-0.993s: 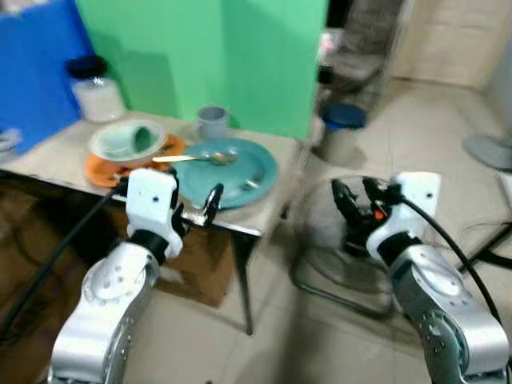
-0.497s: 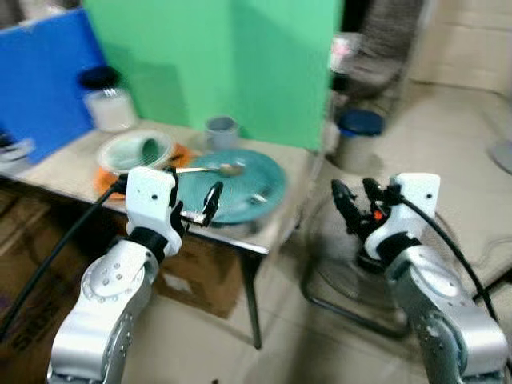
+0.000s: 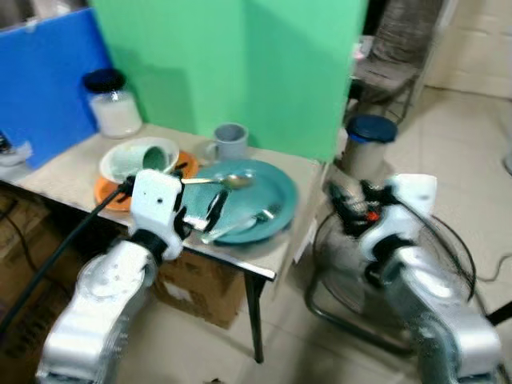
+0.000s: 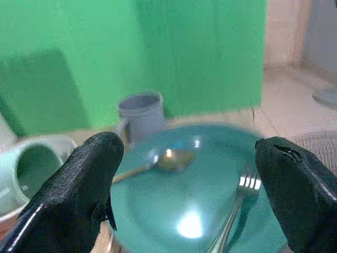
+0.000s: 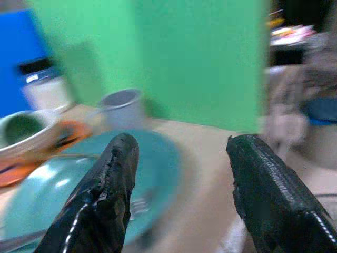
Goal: Setting the table
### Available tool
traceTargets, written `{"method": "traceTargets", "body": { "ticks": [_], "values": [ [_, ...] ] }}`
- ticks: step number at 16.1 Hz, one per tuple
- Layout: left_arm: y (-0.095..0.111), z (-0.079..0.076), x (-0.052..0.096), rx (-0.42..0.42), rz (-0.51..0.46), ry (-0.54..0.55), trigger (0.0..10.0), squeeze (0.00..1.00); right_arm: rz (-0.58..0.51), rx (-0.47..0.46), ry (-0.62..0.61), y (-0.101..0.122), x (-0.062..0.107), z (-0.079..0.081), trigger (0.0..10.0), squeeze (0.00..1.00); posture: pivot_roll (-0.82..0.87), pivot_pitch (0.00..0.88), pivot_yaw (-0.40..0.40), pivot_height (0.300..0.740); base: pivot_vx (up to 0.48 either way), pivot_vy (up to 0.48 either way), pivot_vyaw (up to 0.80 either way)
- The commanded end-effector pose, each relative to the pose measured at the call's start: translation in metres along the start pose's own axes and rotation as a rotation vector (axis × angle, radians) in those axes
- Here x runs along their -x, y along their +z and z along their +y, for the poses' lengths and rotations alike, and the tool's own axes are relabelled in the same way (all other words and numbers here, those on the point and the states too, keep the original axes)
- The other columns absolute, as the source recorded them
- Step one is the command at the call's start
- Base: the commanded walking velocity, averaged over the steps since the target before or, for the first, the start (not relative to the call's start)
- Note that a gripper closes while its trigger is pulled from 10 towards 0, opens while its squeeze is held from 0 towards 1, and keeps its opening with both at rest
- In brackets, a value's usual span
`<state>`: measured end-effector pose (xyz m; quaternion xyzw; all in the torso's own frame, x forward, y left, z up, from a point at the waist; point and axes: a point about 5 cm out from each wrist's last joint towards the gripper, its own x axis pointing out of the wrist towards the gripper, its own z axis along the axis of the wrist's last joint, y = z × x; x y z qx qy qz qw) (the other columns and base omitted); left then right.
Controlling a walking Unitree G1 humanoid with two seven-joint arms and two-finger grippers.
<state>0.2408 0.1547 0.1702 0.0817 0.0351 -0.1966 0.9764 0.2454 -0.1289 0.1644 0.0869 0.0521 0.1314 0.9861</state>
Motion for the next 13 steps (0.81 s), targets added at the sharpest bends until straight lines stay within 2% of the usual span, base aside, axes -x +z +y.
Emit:
{"method": "traceTargets", "body": {
  "ticks": [1, 3, 4, 5, 8, 9, 11, 12, 13],
  "values": [
    [0.002, -0.006, -0.004, 0.005, -0.001, -0.068, 10.0, 0.0, 0.009, 0.004, -0.015, 0.0, 0.003, -0.005, 10.0, 0.0, 0.13, 0.0, 0.043, 0.74, 0.0, 0.0, 0.0],
    [-0.001, 0.002, -0.01, -0.001, 0.009, -0.115, 10.0, 0.0, 0.014, 0.008, -0.01, 0.001, 0.003, -0.004, 10.0, 0.0, 0.11, 0.0, 0.049, 0.74, 0.0, 0.0, 0.0],
    [-0.008, 0.012, -0.02, -0.037, 0.068, -0.184, 10.0, 0.04, 0.035, 0.014, 0.0, 0.0, 0.004, -0.005, 10.0, 0.0, 0.11, 0.0, 0.051, 0.74, 0.0, 0.0, 0.0],
    [-0.015, 0.02, -0.029, -0.068, 0.129, -0.267, 10.0, 1.0, 0.061, 0.033, 0.025, -0.001, 0.004, -0.006, 10.0, 0.0, 0.1, 0.0, 0.051, 0.74, 0.0, 0.0, 0.0],
    [-0.022, 0.035, -0.038, -0.098, 0.232, -0.37, 10.0, 1.0, 0.143, 0.108, 0.112, -0.004, 0.006, -0.005, 10.0, 0.0, 0.1, 0.0, 0.052, 0.74, 0.0, 0.0, 0.0],
    [-0.022, 0.043, -0.045, -0.108, 0.243, -0.37, 10.0, 0.0, 0.167, 0.141, 0.154, -0.005, 0.008, -0.005, 10.0, 0.0, 0.1, 0.0, 0.052, 0.74, 0.0, 0.0, 0.0],
    [-0.023, 0.057, -0.062, -0.118, 0.246, -0.388, 10.0, 0.0, 0.171, 0.176, 0.188, 0.0, 0.01, -0.008, 10.0, 0.0, 0.08, 0.0, 0.051, 0.74, 0.0, 0.0, 0.0],
    [-0.024, 0.059, -0.064, -0.124, 0.251, -0.393, 10.0, 0.0, 0.171, 0.179, 0.19, 0.0, 0.01, -0.008, 10.0, 0.0, 0.08, 0.0, 0.051, 0.74, 0.0, 0.0, 0.0],
    [-0.023, 0.062, -0.067, -0.128, 0.248, -0.385, 9.3, 0.0, 0.168, 0.186, 0.195, 0.001, 0.011, -0.009, 10.0, 0.0, 0.08, 0.0, 0.05, 0.74, 0.0, 0.0, 0.0]
  ]
}}
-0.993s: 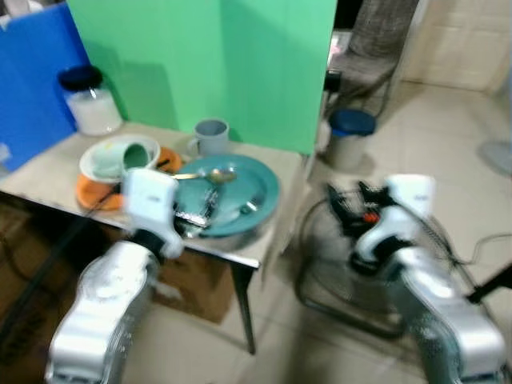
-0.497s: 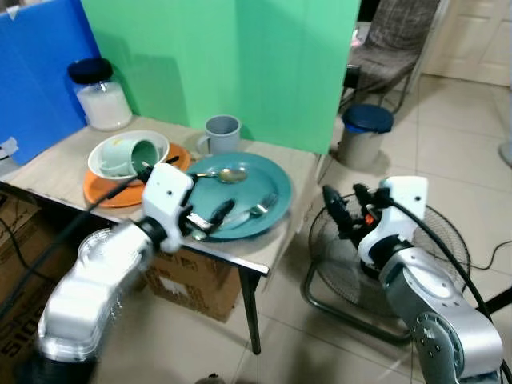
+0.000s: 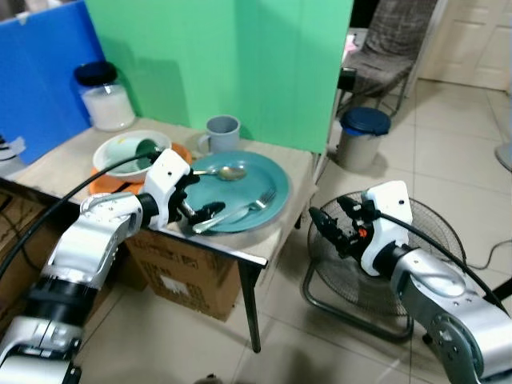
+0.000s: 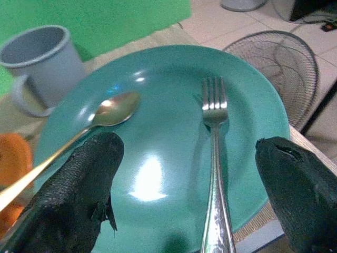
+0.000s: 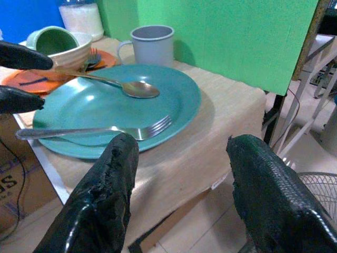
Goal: Setting the table
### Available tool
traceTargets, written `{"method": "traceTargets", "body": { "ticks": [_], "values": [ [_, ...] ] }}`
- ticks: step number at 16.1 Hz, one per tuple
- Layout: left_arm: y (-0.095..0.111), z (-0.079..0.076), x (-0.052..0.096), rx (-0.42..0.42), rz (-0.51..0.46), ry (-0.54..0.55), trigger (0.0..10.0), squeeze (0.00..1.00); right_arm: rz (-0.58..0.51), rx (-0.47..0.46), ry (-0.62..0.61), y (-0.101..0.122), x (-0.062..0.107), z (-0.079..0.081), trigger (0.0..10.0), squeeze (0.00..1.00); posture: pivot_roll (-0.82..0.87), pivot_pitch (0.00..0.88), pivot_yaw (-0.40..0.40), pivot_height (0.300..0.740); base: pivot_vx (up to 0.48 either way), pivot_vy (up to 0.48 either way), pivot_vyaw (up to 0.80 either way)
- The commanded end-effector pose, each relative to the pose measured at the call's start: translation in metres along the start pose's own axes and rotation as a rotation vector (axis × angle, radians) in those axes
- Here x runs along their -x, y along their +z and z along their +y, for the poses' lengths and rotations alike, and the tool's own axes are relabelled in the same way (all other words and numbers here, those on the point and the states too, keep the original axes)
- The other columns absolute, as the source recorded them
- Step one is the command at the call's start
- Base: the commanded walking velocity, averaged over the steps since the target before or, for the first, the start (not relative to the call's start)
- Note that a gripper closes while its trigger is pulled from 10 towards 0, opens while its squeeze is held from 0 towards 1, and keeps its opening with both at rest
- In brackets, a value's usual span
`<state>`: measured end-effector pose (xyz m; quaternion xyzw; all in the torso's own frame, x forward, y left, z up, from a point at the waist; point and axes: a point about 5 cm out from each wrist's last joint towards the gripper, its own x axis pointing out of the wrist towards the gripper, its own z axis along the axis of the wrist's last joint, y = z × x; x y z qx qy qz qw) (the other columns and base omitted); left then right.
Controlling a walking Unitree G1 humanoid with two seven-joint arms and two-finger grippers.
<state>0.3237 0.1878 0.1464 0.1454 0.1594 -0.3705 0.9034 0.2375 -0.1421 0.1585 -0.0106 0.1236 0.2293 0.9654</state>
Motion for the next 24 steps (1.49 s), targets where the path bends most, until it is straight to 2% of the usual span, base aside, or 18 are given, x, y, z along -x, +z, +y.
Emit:
{"method": "traceTargets", "body": {
  "ticks": [1, 2, 3, 5, 6, 7, 9, 10, 12, 13, 15, 17, 20, 24],
  "values": [
    [0.003, 0.007, -0.001, -0.021, -0.002, 0.005, 7.4, 0.0, -0.02, 0.013, 0.02, 0.007, 0.002, 0.001, 10.0, 0.0, 0.07, 0.0, 0.052, 0.74, 0.0, 0.0, 0.0],
    [0.004, 0.009, -0.002, -0.018, -0.009, 0.003, 7.4, 0.0, -0.02, 0.016, 0.022, 0.007, 0.003, 0.001, 10.0, 0.0, 0.07, 0.0, 0.052, 0.74, 0.0, 0.0, 0.0],
    [0.002, 0.016, -0.006, -0.002, -0.007, -0.015, 6.8, 0.0, -0.017, 0.023, 0.024, 0.008, 0.004, 0.001, 10.0, 0.0, 0.06, 0.0, 0.05, 0.74, 0.0, 0.0, 0.0],
    [0.0, 0.018, -0.008, 0.015, -0.004, -0.031, 6.7, 0.0, -0.015, 0.024, 0.025, 0.008, 0.005, 0.001, 10.0, 0.0, 0.06, 0.0, 0.05, 0.74, 0.0, 0.0, 0.0],
    [-0.003, 0.02, -0.011, 0.023, 0.008, -0.051, 7.6, 0.0, -0.012, 0.027, 0.025, 0.008, 0.006, 0.001, 10.0, 0.0, 0.05, 0.0, 0.052, 0.74, 0.0, 0.0, 0.0],
    [-0.008, 0.024, -0.015, 0.041, 0.033, -0.072, 7.8, 0.0, -0.007, 0.03, 0.022, 0.008, 0.009, 0.0, 10.0, 0.0, 0.03, 0.0, 0.052, 0.74, 0.0, 0.0, 0.0],
    [-0.012, 0.028, -0.021, 0.055, 0.058, -0.078, 6.7, 0.0, -0.001, 0.033, 0.017, 0.008, 0.014, 0.0, 10.0, 0.0, 0.01, 0.0, 0.059, 0.74, 0.0, 0.0, 0.0],
    [-0.013, 0.028, -0.024, 0.058, 0.072, -0.076, 7.9, 0.0, 0.0, 0.035, 0.011, 0.008, 0.016, 0.0, 10.0, 0.0, 0.0, 0.0, 0.061, 0.74, 0.0, 0.0, 0.0],
    [-0.014, 0.028, -0.028, 0.067, 0.081, -0.078, 6.6, 0.0, 0.002, 0.036, 0.002, 0.008, 0.018, -0.001, 10.0, 0.0, -0.01, 0.0, 0.065, 0.74, 0.0, 0.0, 0.0],
    [-0.014, 0.026, -0.031, 0.066, 0.088, -0.1, 5.1, 0.0, 0.001, 0.036, -0.005, 0.008, 0.02, -0.002, 10.0, 0.0, -0.02, 0.0, 0.068, 0.74, 0.0, 0.0, 0.0],
    [-0.012, 0.023, -0.038, 0.051, 0.091, -0.124, 4.7, 0.0, 0.001, 0.036, -0.021, 0.009, 0.023, -0.003, 10.0, 0.0, -0.04, 0.0, 0.076, 0.74, 0.0, 0.0, 0.0],
    [-0.007, 0.017, -0.047, 0.069, 0.076, -0.16, 4.8, 0.0, 0.004, 0.031, -0.027, 0.009, 0.026, -0.002, 10.0, 0.0, -0.05, 0.0, 0.088, 0.74, 0.0, 0.0, 0.0],
    [-0.017, 0.011, -0.051, 0.041, 0.163, -0.171, 4.5, 0.0, 0.036, 0.039, -0.015, 0.007, 0.03, -0.002, 10.0, 0.0, -0.07, 0.0, 0.1, 0.74, 0.0, 0.0, 0.0],
    [-0.018, 0.009, -0.054, 0.062, 0.192, -0.172, 2.9, 0.0, 0.157, 0.107, 0.076, -0.001, 0.043, -0.006, 10.0, 0.0, -0.08, 0.0, 0.109, 0.74, 0.0, 0.0, 0.0]
  ]
}}
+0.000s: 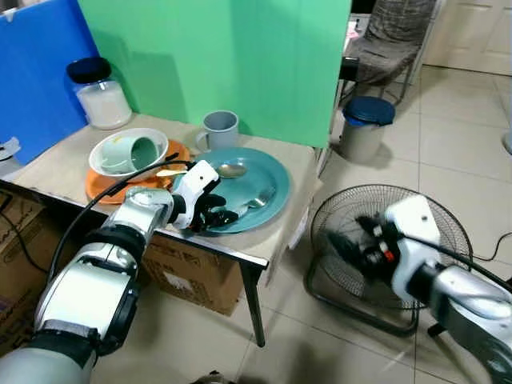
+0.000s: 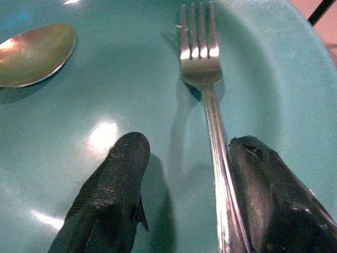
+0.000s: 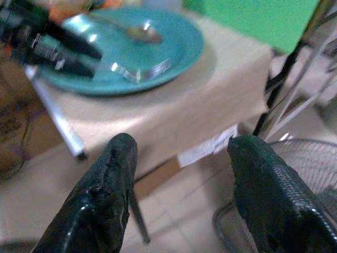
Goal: Setting the table
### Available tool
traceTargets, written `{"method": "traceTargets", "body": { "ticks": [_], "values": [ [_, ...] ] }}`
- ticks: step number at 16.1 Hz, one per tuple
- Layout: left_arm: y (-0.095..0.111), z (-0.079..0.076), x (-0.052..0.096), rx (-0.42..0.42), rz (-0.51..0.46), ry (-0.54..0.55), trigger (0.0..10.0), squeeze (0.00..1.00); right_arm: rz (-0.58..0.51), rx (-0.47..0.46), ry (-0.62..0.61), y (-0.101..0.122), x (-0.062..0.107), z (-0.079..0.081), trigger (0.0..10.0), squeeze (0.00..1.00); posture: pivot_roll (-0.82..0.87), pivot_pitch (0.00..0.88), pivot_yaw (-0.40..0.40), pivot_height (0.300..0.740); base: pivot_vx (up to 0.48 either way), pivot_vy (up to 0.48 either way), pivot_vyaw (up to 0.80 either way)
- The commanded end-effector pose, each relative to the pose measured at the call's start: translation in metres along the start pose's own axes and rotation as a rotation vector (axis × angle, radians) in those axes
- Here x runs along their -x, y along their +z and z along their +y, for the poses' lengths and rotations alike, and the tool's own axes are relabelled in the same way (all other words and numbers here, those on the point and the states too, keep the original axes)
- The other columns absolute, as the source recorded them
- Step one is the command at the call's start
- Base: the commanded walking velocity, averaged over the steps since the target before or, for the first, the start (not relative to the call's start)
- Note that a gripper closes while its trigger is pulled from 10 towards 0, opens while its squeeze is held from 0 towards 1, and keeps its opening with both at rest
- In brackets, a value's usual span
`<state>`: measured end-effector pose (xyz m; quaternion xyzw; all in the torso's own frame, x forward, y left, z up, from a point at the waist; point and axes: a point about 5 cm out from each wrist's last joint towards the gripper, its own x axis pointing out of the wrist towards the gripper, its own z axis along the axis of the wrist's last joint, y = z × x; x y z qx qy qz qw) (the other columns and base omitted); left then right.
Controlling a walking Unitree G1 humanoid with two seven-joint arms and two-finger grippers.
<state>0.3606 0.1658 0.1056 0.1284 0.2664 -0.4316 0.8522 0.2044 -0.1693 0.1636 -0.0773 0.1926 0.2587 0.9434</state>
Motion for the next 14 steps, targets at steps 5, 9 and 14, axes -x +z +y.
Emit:
{"method": "traceTargets", "body": {
  "ticks": [5, 9, 14],
  "values": [
    [0.0017, 0.0047, 0.0036, 0.001, 0.036, 0.021, 0.0, 0.0, 0.035, 0.036, 0.108, 0.0005, 0.0095, 0.0085, 10.0, 0.0, -0.07, 0.0, 0.109, 0.74, 0.0, 0.0, 0.0],
    [-0.0004, 0.0061, 0.0059, 0.011, 0.052, 0.02, 0.0, 0.0, 0.037, 0.045, 0.121, 0.0013, 0.0104, 0.0091, 10.0, 0.0, -0.08, 0.0, 0.11, 0.74, 0.0, 0.0, 0.0],
    [-0.0024, 0.01, 0.0096, 0.015, 0.059, 0.052, 0.0, 0.0, 0.036, 0.051, 0.126, 0.0026, 0.0093, 0.0097, 10.0, 0.0, -0.08, 0.0, 0.104, 0.74, 0.0, 0.0, 0.0]
  ]
}}
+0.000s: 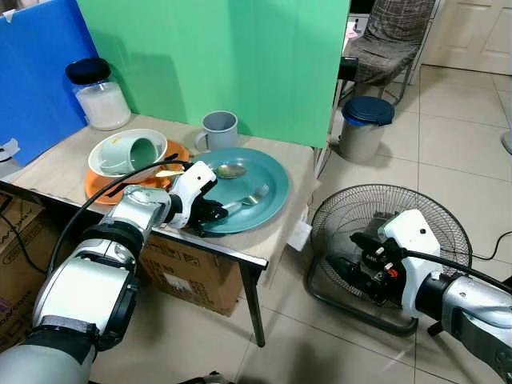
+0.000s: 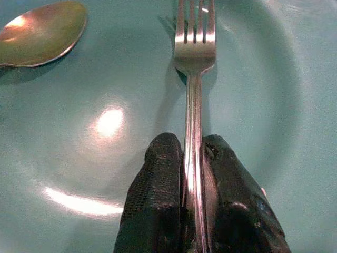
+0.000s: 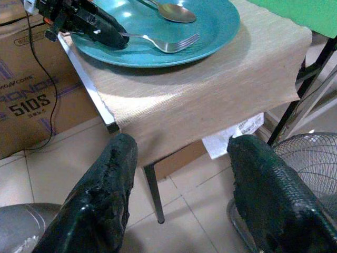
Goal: Setting the table
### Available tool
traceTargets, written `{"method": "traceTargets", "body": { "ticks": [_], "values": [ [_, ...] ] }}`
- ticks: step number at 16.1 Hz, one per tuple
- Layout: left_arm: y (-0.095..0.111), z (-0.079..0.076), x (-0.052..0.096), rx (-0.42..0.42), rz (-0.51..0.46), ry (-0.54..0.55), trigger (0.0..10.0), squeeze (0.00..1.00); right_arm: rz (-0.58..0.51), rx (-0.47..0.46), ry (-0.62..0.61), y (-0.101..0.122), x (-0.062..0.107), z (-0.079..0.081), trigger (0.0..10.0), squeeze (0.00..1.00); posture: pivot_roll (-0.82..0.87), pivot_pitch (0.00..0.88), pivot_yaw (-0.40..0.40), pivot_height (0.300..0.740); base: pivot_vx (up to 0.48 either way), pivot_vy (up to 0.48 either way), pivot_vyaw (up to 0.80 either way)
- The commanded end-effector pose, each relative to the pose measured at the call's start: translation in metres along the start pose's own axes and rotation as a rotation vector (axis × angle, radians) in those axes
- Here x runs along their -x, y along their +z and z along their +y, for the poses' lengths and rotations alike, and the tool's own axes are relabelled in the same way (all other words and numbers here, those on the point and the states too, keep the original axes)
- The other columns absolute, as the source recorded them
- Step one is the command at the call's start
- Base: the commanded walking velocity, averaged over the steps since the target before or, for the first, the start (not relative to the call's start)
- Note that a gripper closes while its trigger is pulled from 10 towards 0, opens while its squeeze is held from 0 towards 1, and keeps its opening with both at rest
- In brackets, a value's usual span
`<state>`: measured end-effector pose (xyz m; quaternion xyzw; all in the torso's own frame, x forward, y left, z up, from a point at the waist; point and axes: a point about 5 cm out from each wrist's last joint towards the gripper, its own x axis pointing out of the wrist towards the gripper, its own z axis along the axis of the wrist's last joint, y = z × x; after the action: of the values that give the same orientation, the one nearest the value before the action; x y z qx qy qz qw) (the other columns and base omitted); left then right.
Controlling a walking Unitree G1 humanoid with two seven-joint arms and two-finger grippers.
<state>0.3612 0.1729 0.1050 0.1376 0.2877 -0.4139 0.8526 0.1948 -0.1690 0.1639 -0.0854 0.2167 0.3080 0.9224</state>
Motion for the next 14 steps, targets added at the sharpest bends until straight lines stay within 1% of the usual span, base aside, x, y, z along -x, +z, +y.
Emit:
{"method": "traceTargets", "body": {
  "ticks": [1, 4, 7, 10, 11, 13, 14],
  "values": [
    [0.002, 0.007, 0.006, 0.004, -0.001, 0.037, 0.0, 0.0, -0.013, 0.03, 0.022, 0.006, 0.0, 0.004, 10.0, 0.0, -0.08, 0.0, 0.104, 0.74, 0.0, 0.0, 0.0],
    [0.002, 0.008, 0.008, 0.004, -0.008, 0.045, 0.0, 0.0, -0.015, 0.031, 0.023, 0.007, -0.001, 0.003, 10.0, 0.0, -0.07, 0.0, 0.095, 0.74, 0.0, 0.0, 0.0],
    [0.005, 0.011, 0.011, 0.005, -0.041, 0.061, 0.0, 0.0, -0.024, 0.028, 0.018, 0.008, -0.004, 0.003, 10.0, 0.0, -0.06, 0.0, 0.095, 0.74, 0.0, 0.0, 0.0],
    [0.021, 0.018, 0.02, 0.027, -0.161, 0.075, 0.0, 0.0, -0.044, 0.014, -0.019, 0.009, -0.007, 0.0, 10.0, 0.0, -0.06, 0.0, 0.099, 0.74, 0.0, 0.0, 0.0],
    [0.028, 0.021, 0.024, 0.058, -0.233, 0.078, 0.0, 0.0, -0.055, 0.009, -0.04, 0.009, -0.008, -0.002, 10.0, 0.0, -0.05, 0.0, 0.103, 0.74, 0.0, 0.0, 0.0],
    [0.04, 0.025, 0.032, 0.097, -0.339, 0.079, 0.0, 0.0, -0.078, -0.003, -0.068, 0.011, -0.01, -0.004, 10.0, 0.0, -0.05, 0.0, 0.106, 0.74, 0.0, 0.0, 0.0],
    [0.043, 0.026, 0.034, 0.109, -0.372, 0.075, 0.0, 0.0, -0.088, -0.008, -0.076, 0.012, -0.011, -0.004, 10.0, 0.0, -0.05, 0.0, 0.106, 0.74, 0.0, 0.0, 0.0]
  ]
}}
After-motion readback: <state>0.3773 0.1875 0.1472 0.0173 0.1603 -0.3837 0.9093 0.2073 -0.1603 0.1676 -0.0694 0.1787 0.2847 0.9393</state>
